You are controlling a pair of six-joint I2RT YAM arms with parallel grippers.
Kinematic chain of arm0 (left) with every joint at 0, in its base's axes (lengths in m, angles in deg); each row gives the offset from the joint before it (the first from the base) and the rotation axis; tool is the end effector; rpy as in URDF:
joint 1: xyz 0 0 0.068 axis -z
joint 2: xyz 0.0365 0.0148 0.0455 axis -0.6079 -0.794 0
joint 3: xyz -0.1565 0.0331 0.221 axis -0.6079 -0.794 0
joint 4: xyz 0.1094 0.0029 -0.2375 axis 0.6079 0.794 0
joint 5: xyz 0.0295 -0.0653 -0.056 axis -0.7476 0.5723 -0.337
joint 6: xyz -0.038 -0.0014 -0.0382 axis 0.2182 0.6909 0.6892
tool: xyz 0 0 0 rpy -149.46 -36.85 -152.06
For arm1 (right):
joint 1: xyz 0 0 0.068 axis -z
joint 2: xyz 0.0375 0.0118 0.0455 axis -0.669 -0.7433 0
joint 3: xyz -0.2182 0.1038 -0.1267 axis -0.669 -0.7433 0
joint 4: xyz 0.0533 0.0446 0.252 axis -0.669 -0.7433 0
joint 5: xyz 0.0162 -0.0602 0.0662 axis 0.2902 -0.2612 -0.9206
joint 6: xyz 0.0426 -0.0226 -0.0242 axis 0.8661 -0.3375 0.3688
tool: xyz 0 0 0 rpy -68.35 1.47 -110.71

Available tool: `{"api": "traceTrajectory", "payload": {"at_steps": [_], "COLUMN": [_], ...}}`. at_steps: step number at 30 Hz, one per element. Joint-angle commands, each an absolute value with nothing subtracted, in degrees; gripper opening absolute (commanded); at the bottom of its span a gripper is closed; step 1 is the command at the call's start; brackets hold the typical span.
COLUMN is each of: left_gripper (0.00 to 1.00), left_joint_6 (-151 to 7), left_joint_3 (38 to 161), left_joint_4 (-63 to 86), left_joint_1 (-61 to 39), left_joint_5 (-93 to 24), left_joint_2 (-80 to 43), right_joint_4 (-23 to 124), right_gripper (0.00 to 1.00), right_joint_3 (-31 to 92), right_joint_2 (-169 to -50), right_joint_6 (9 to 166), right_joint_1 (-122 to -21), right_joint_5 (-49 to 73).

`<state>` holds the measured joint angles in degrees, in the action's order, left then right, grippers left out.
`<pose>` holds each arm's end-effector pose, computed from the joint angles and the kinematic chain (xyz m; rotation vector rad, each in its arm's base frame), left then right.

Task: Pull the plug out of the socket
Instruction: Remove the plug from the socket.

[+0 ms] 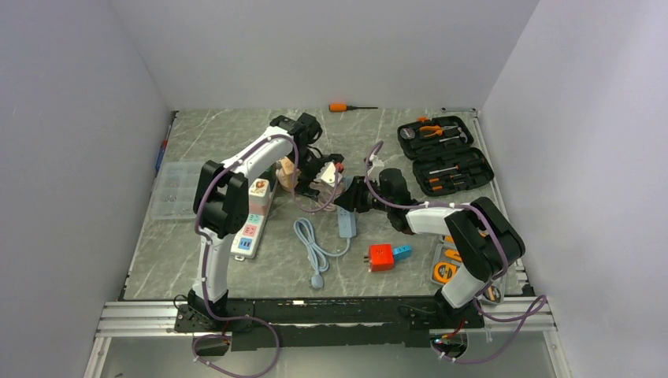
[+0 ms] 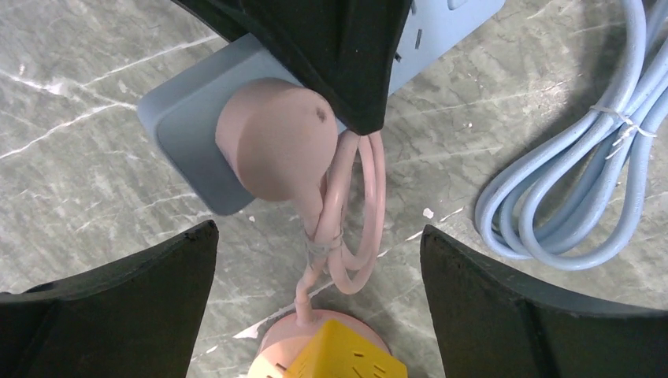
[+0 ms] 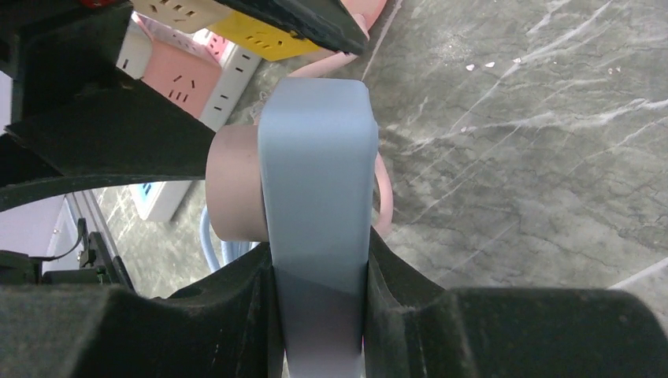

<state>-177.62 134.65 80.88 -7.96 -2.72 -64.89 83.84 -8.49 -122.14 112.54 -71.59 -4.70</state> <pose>0.3598 -0.2298 0.2356 2.2880 1.1493 -0.6898 0.2696 0.1697 0.1625 -0.2448 2.1087 1.0843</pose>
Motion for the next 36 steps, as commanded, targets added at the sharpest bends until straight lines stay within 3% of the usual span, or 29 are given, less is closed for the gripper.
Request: {"api": "traceTrajectory", "payload": {"at_steps": [1,3,7,10,12,17,19,21,23,26,28,34,36], "left_gripper": [0.94,0.85,0.45,0.23,0.00,0.00,0.05,0.14,0.34,0.42,0.39,0.03,0.00], "left_joint_6": [-179.20,-179.32,-177.58,-177.70,-177.46,-177.19,-177.29,-177.08,-176.68,-177.87,-177.60,-177.71,-177.48], "left_joint_3": [139.17,140.04,141.12,141.29,141.24,141.01,140.75,141.06,141.85,143.01,142.86,143.54,143.95], "left_joint_4": [86.23,87.62,87.21,87.54,88.01,89.81,89.97,90.67,91.69,93.93,93.82,94.97,95.15], "left_joint_1": [-6.74,-6.39,-6.19,-5.91,-5.75,-5.28,-5.12,-4.85,-4.86,-5.06,-5.08,-5.12,-5.12], "left_joint_5": [-0.20,-0.50,-0.51,-0.85,-1.45,-2.35,-2.63,-2.58,-2.22,-0.63,-0.11,0.22,0.27], "left_joint_2": [-66.86,-67.77,-68.48,-68.23,-68.24,-68.43,-68.38,-68.45,-68.82,-68.97,-68.70,-69.19,-69.40], "right_joint_4": [88.32,88.03,87.27,86.71,86.47,86.38,86.57,86.96,87.54,89.03,90.10,94.09,94.71], "right_gripper": [0.00,0.00,0.00,0.00,0.00,0.00,0.00,0.00,0.00,0.00,0.00,0.00,0.00], "right_joint_3": [-4.36,-3.64,-2.14,-1.42,-1.30,-1.21,-1.13,-1.21,-1.29,-1.68,-2.18,-4.15,-4.35], "right_joint_2": [-118.81,-118.52,-118.78,-119.54,-119.59,-118.85,-118.50,-118.23,-118.17,-117.79,-117.63,-116.76,-116.43], "right_joint_6": [110.89,110.62,109.90,109.38,108.94,108.14,108.09,108.13,108.22,108.41,108.51,108.25,107.61], "right_joint_1": [-72.74,-72.95,-74.04,-75.30,-75.85,-75.90,-75.90,-75.94,-76.00,-76.00,-75.97,-76.34,-76.83], "right_joint_5": [-4.43,-4.18,-3.10,-2.07,-0.98,-0.68,-1.12,-1.41,-1.76,-2.05,-2.10,-1.33,-0.73]}}
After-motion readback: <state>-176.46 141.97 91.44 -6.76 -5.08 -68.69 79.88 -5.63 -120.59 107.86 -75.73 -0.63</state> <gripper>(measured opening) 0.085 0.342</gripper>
